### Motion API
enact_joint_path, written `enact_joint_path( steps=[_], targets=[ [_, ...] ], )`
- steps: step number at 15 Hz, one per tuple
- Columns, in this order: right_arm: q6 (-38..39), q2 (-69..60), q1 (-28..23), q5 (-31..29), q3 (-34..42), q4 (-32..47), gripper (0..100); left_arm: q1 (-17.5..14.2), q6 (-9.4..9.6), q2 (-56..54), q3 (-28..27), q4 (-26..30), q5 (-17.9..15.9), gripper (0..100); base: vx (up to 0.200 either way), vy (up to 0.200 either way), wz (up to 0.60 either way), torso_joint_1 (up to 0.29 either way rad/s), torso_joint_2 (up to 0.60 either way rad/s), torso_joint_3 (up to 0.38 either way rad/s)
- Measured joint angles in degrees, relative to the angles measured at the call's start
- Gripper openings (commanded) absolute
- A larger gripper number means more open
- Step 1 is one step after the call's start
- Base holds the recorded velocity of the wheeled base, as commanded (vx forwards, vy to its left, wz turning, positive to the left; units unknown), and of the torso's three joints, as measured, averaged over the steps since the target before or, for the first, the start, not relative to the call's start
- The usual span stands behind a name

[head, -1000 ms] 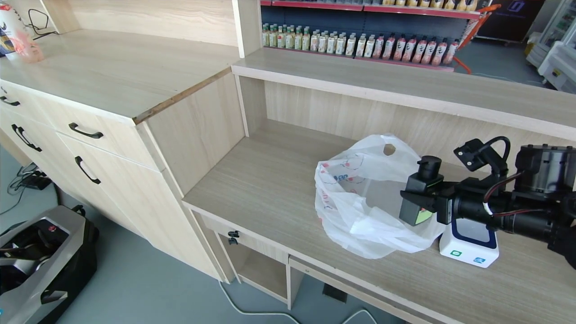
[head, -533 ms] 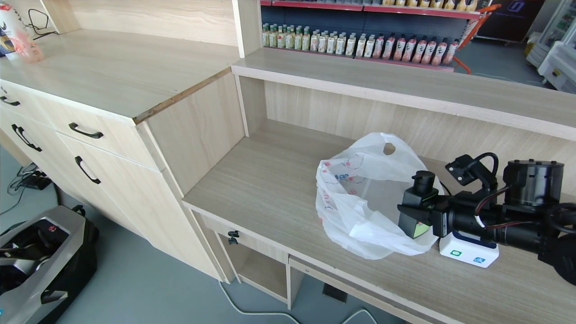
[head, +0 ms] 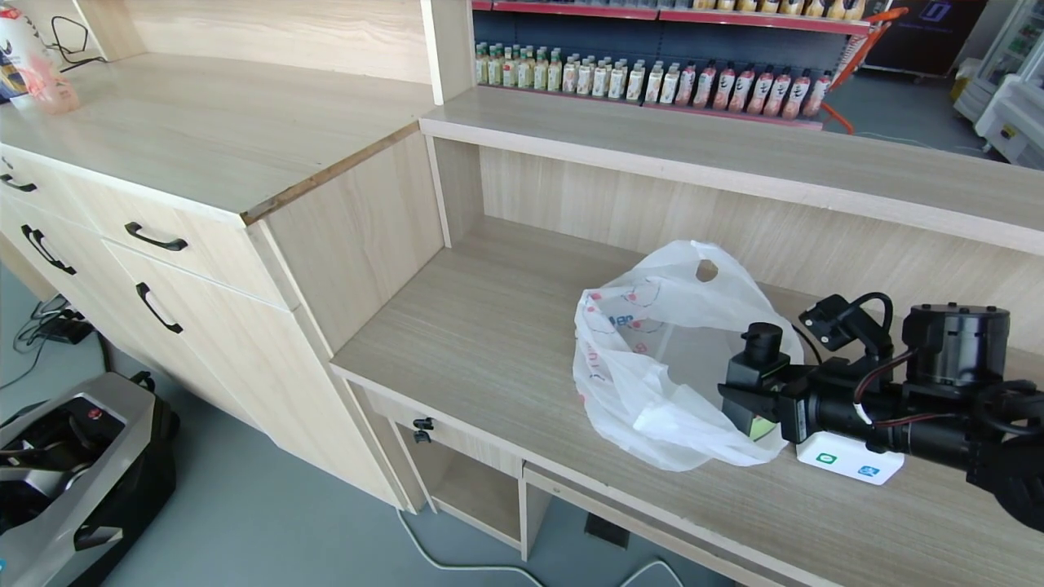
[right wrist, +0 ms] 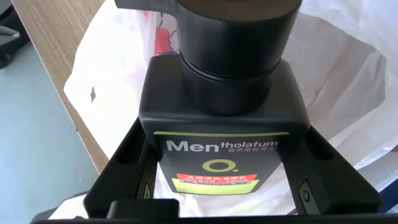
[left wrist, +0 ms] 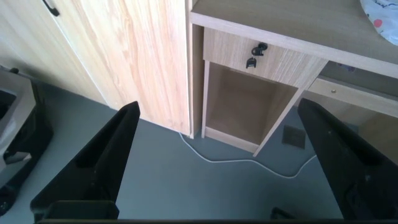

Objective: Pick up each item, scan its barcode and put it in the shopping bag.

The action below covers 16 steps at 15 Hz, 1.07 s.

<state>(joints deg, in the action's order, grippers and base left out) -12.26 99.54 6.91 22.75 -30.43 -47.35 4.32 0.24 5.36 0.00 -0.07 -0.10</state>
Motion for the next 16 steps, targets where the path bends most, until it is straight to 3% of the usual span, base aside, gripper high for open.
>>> enact_joint_path(
  steps=[16],
  targets=[
    [-0.65, 4.13, -0.57, 1.12, 1.46, -4.29, 0, 0.0, 0.0, 0.0, 0.0, 0.0, 0.0, 100, 0.0, 0.0, 0.0, 0.0, 0.0, 0.0]
  ],
)
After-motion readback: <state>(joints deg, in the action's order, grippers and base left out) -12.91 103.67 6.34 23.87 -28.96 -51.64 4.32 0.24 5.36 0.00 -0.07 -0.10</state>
